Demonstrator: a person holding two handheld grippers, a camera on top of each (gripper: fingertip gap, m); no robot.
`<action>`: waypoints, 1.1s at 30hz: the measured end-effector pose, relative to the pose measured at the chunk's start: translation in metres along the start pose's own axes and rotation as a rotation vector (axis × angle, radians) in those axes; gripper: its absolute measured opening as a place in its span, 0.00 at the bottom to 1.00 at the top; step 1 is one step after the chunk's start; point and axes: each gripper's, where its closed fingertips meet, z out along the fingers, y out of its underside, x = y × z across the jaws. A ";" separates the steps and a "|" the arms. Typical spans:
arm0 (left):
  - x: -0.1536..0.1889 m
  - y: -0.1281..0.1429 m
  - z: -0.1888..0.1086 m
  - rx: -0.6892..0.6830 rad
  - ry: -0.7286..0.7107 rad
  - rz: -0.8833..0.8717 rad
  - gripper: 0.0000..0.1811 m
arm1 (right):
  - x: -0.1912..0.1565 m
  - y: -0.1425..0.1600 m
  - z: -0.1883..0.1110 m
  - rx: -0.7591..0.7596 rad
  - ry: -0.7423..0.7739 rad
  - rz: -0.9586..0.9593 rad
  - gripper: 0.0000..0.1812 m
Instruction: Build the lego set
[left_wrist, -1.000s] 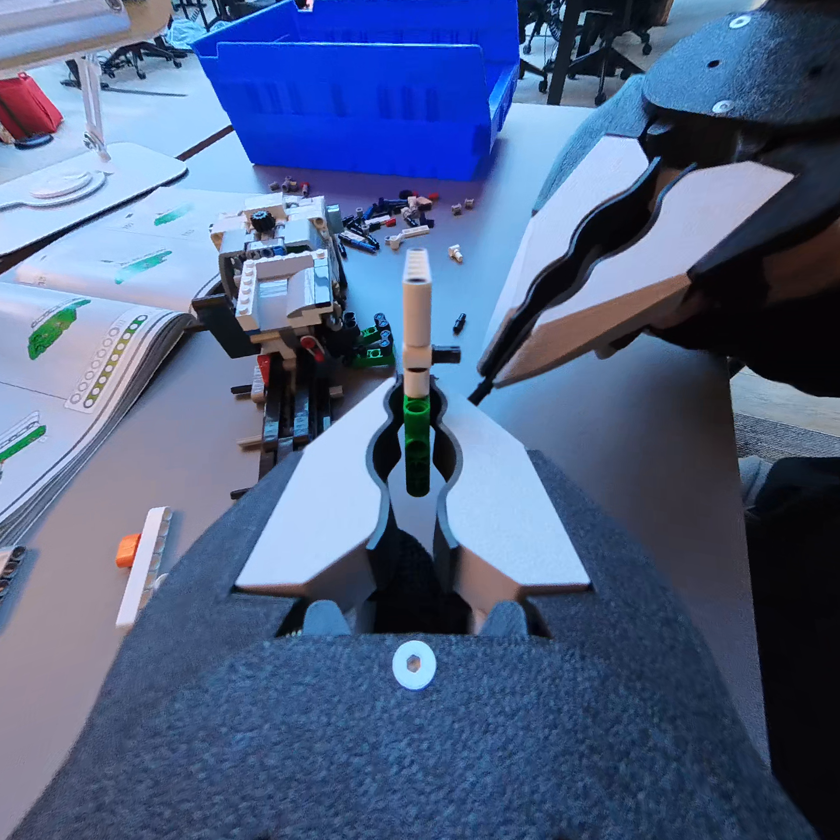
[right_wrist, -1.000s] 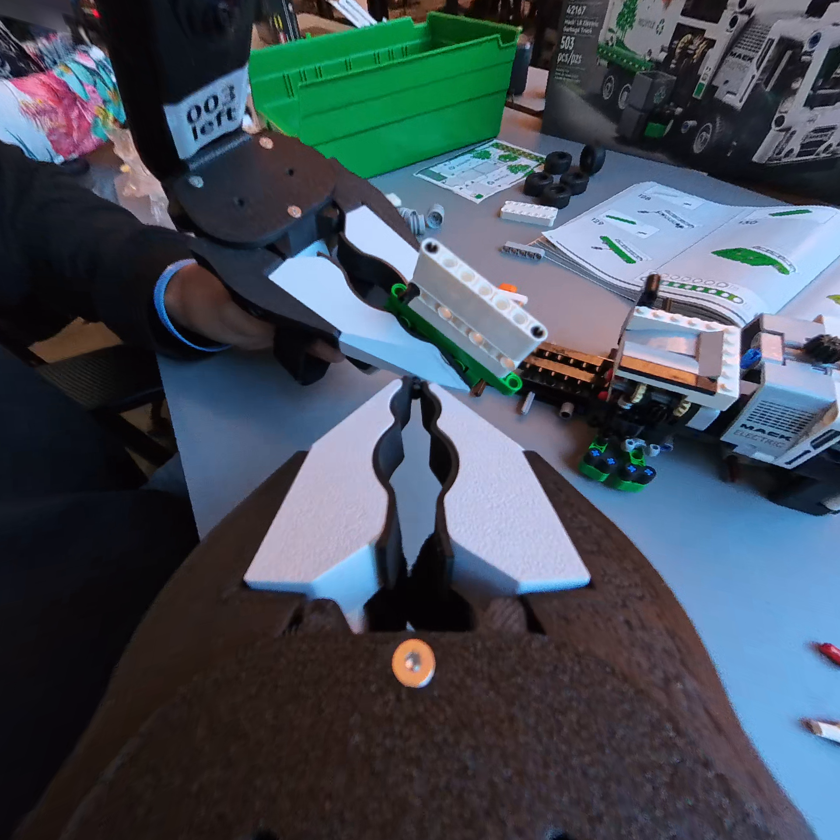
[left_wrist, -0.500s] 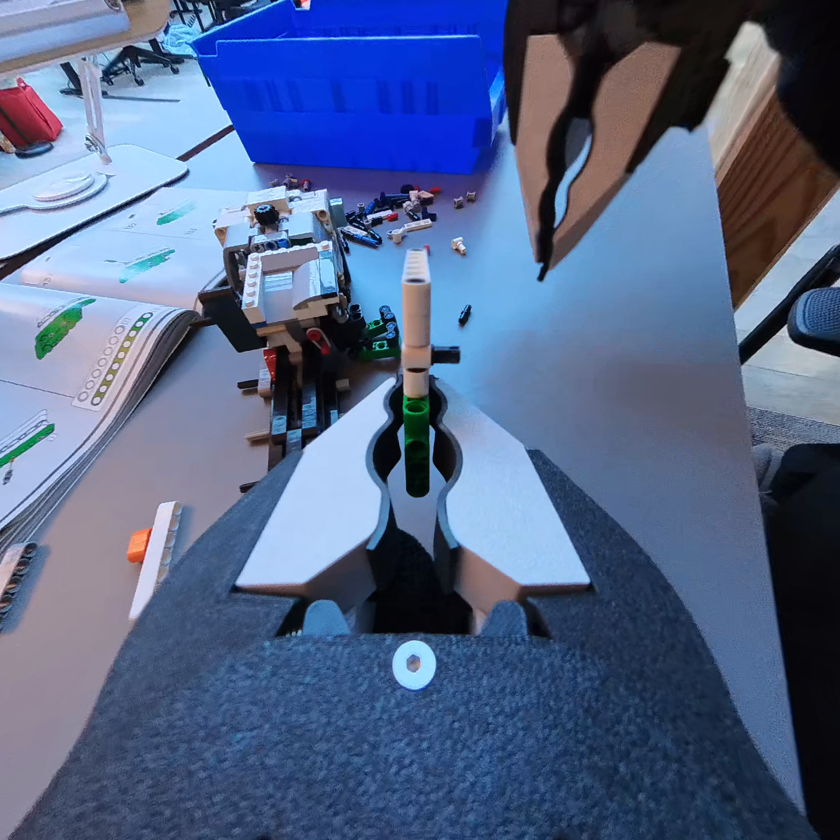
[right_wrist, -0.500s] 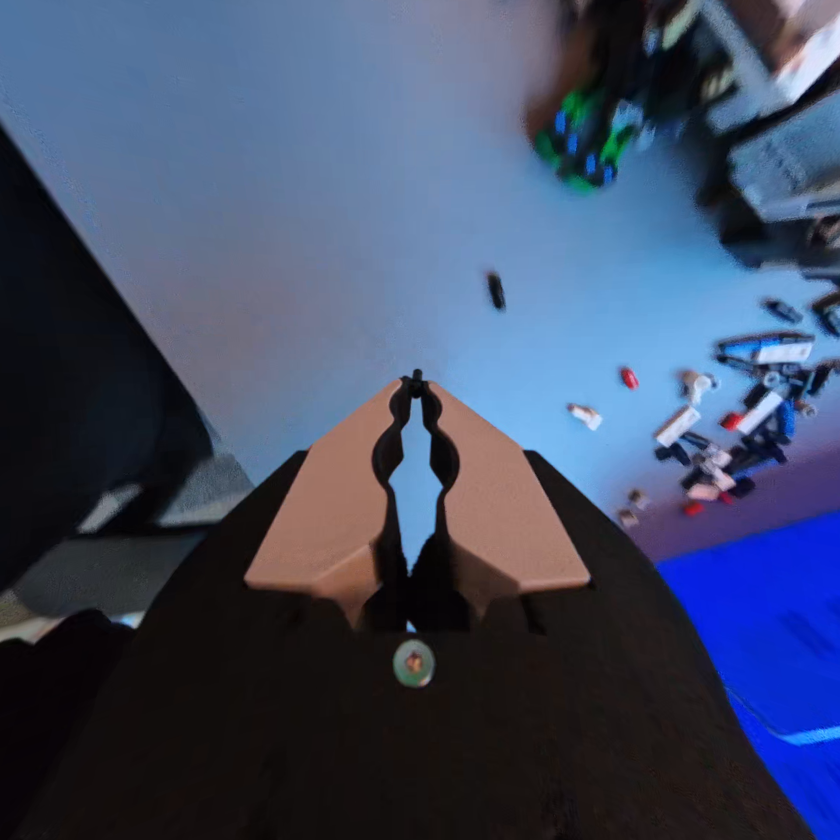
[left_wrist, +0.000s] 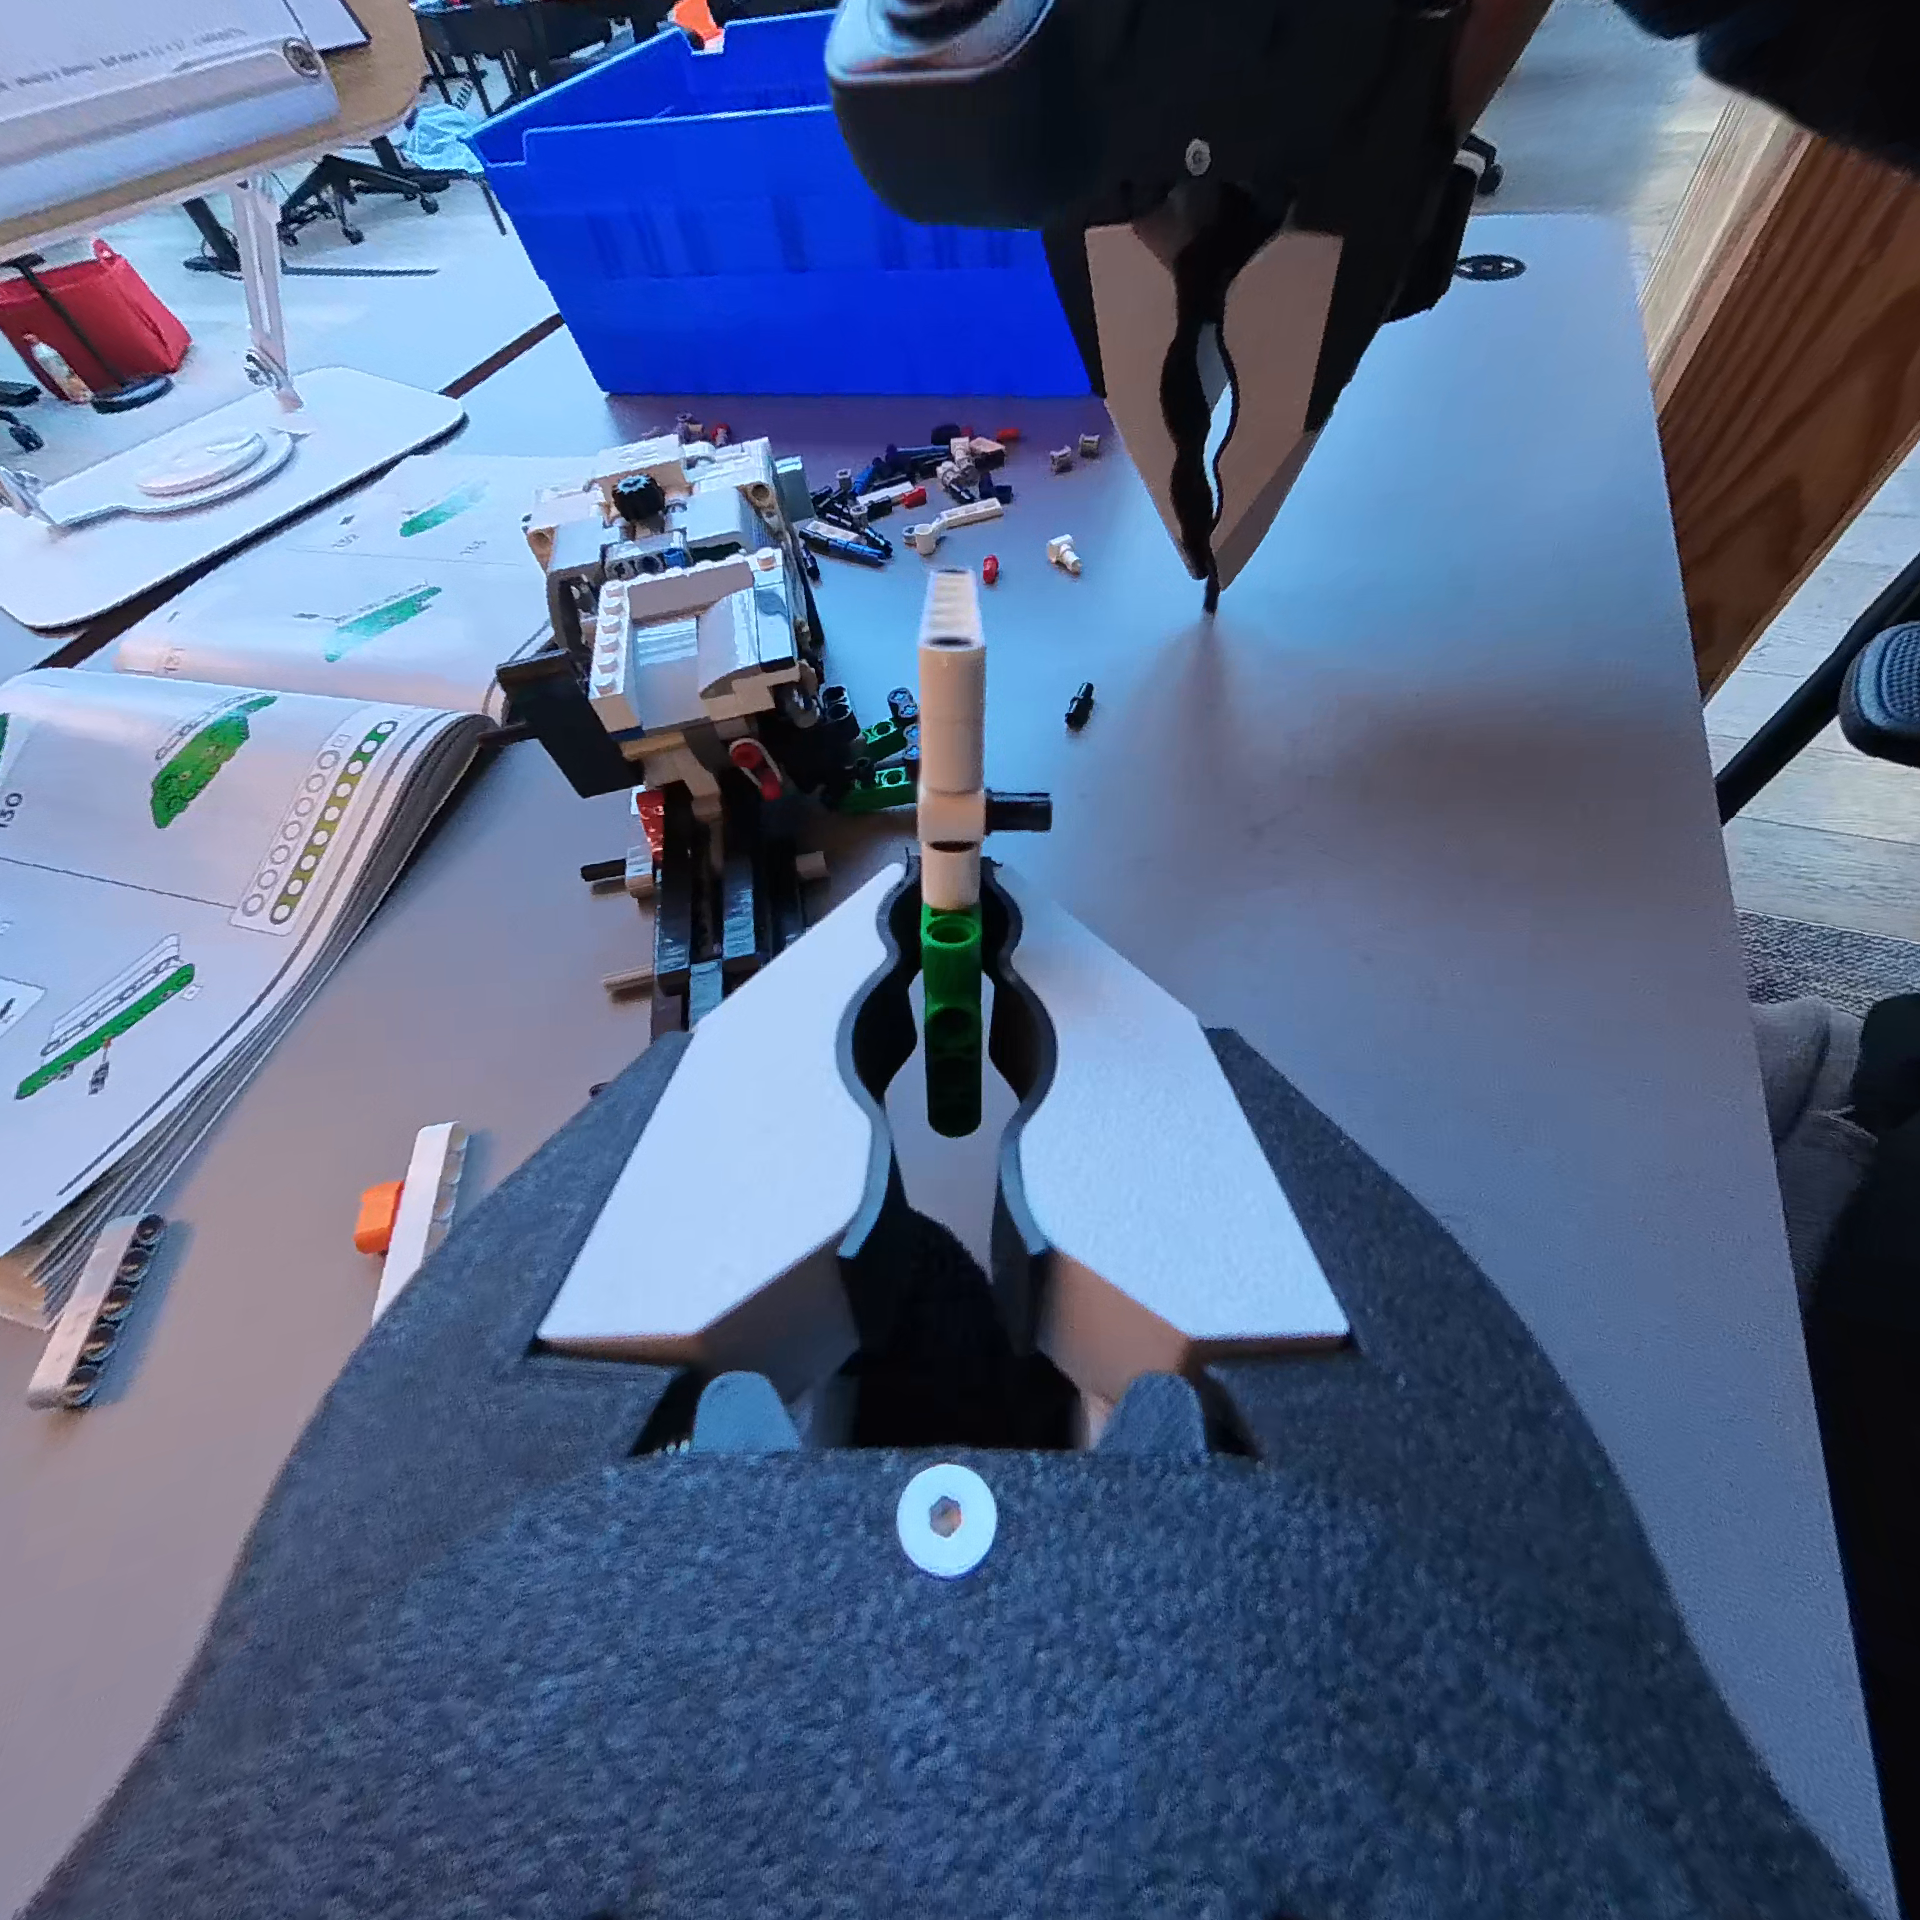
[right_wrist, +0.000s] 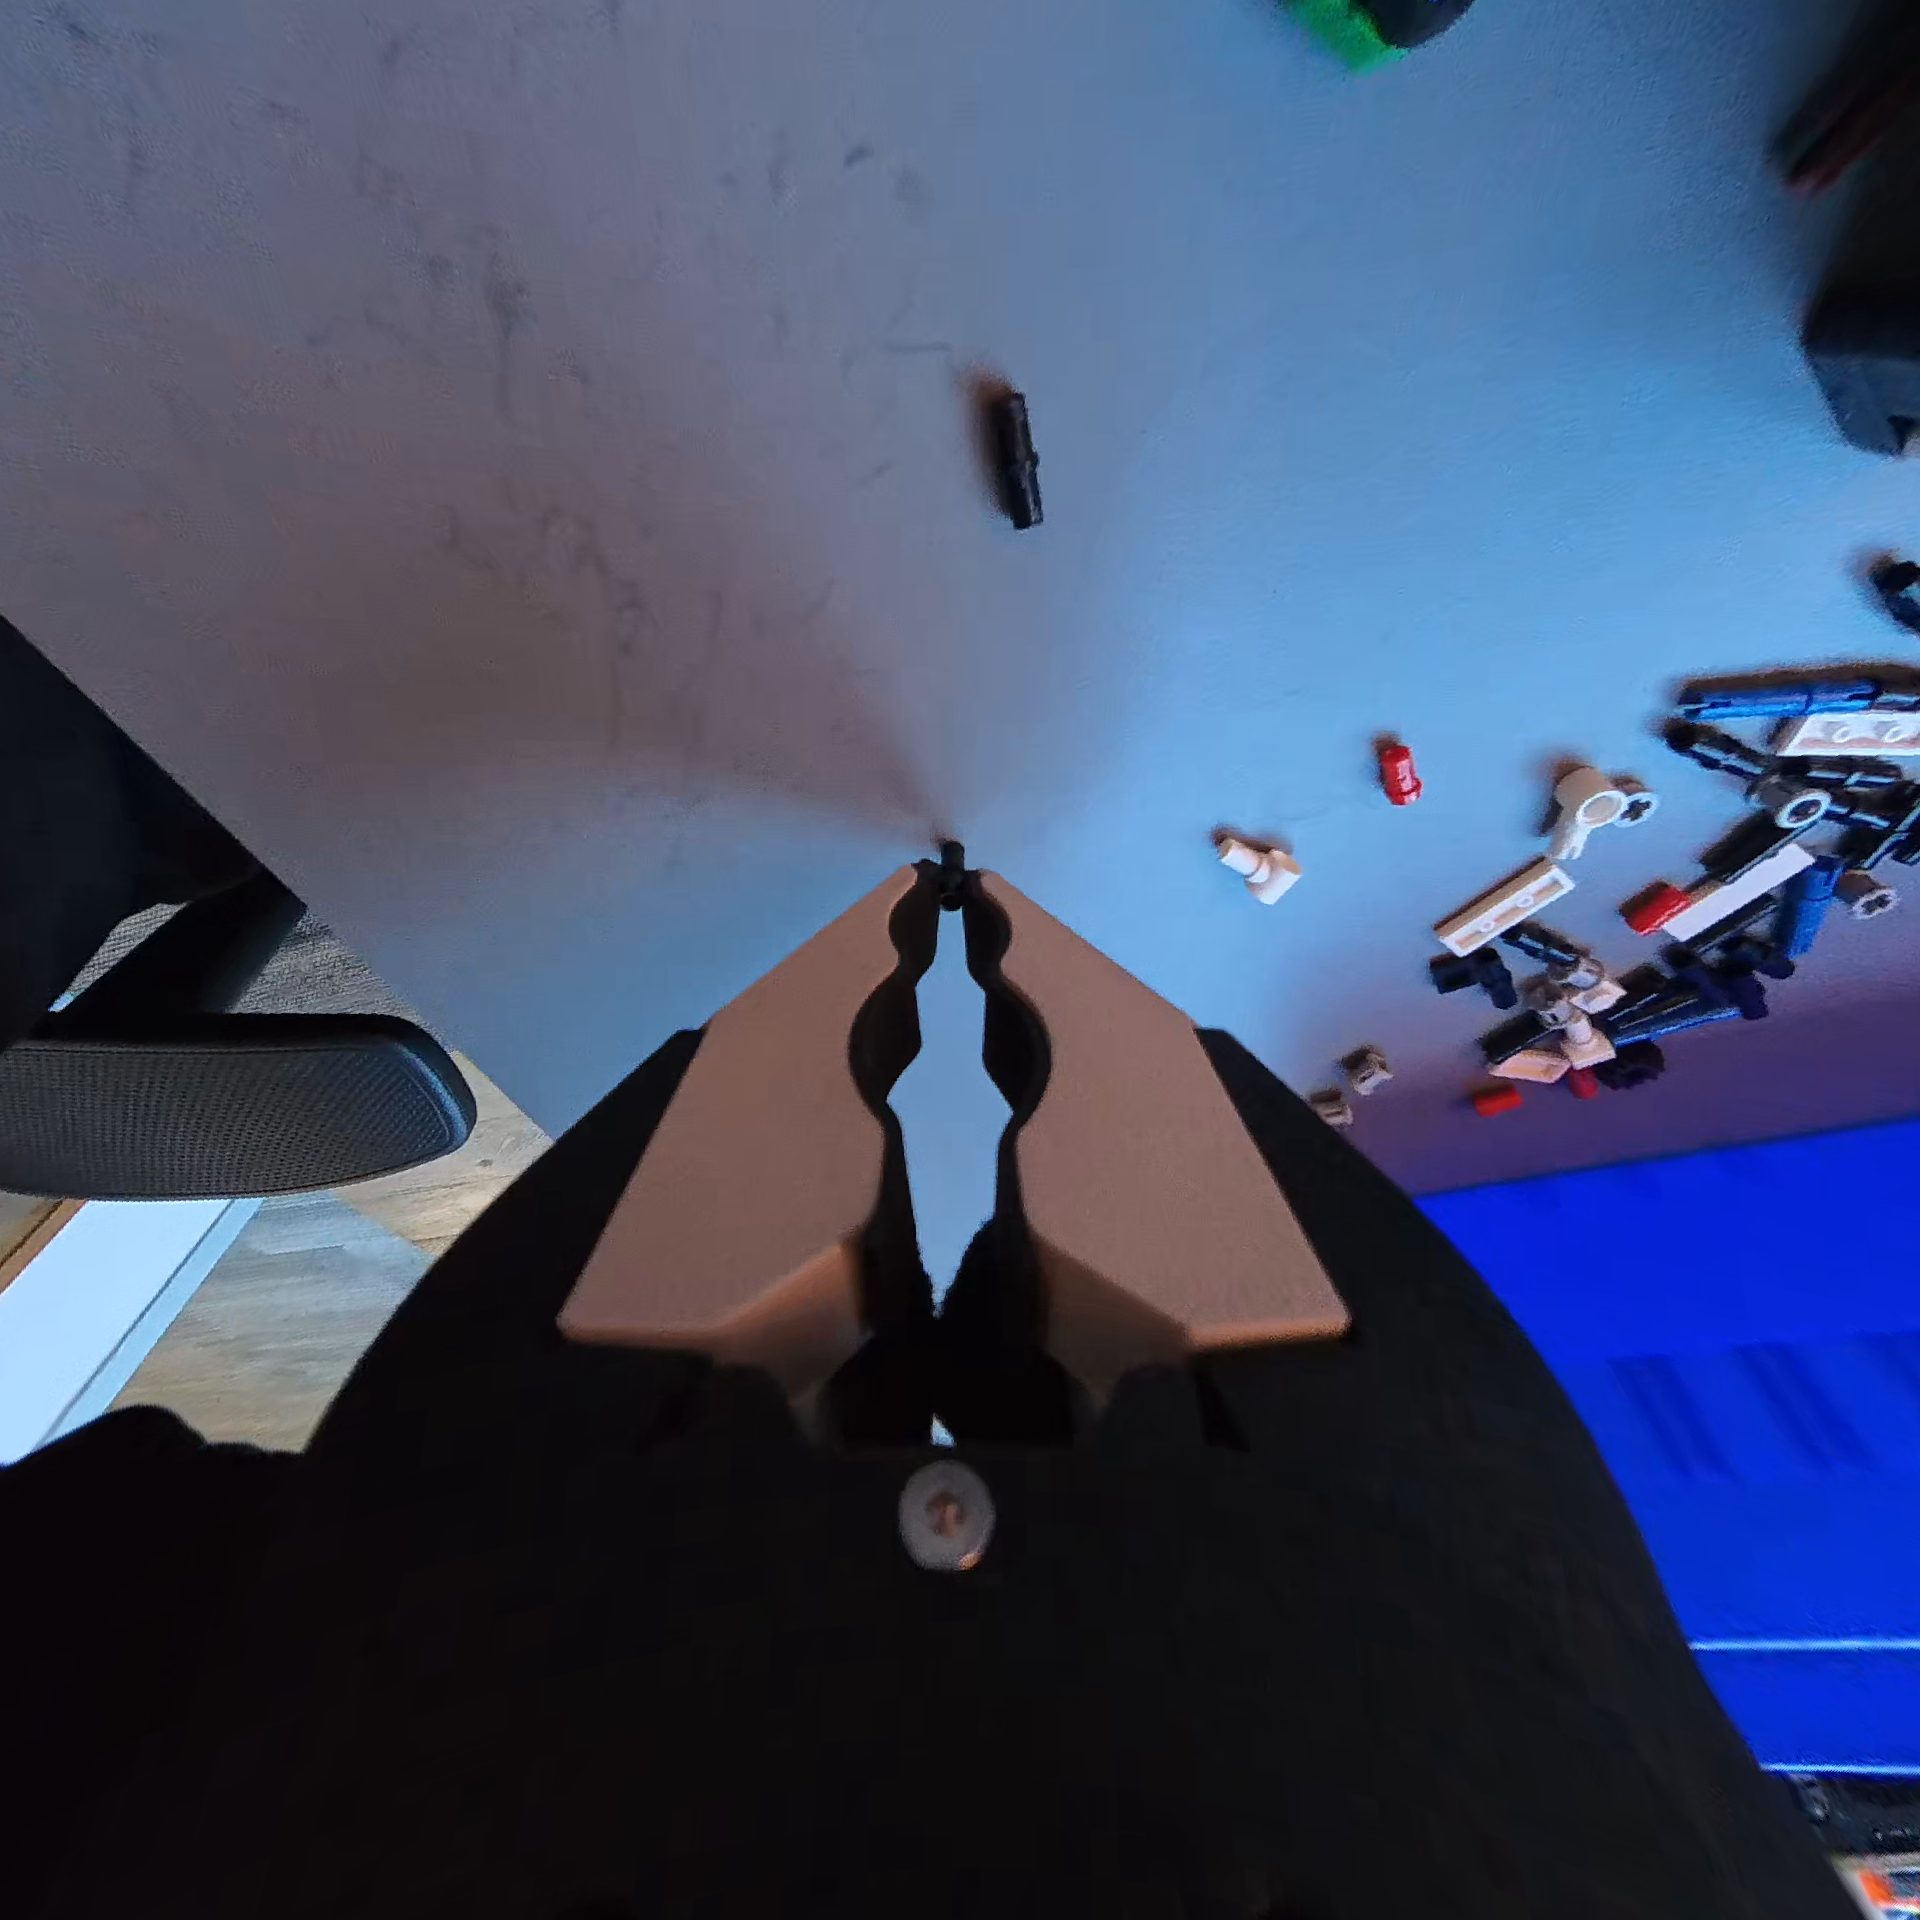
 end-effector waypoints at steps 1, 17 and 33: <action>0.001 0.000 0.000 -0.001 0.003 0.003 0.03 | 0.000 -0.001 0.000 -0.003 0.001 0.006 0.02; 0.001 0.001 0.000 -0.004 0.006 0.000 0.03 | -0.001 -0.005 0.001 -0.007 0.012 -0.029 0.03; 0.001 0.001 0.000 -0.003 0.010 -0.006 0.03 | 0.008 -0.011 -0.035 0.216 0.085 0.025 0.06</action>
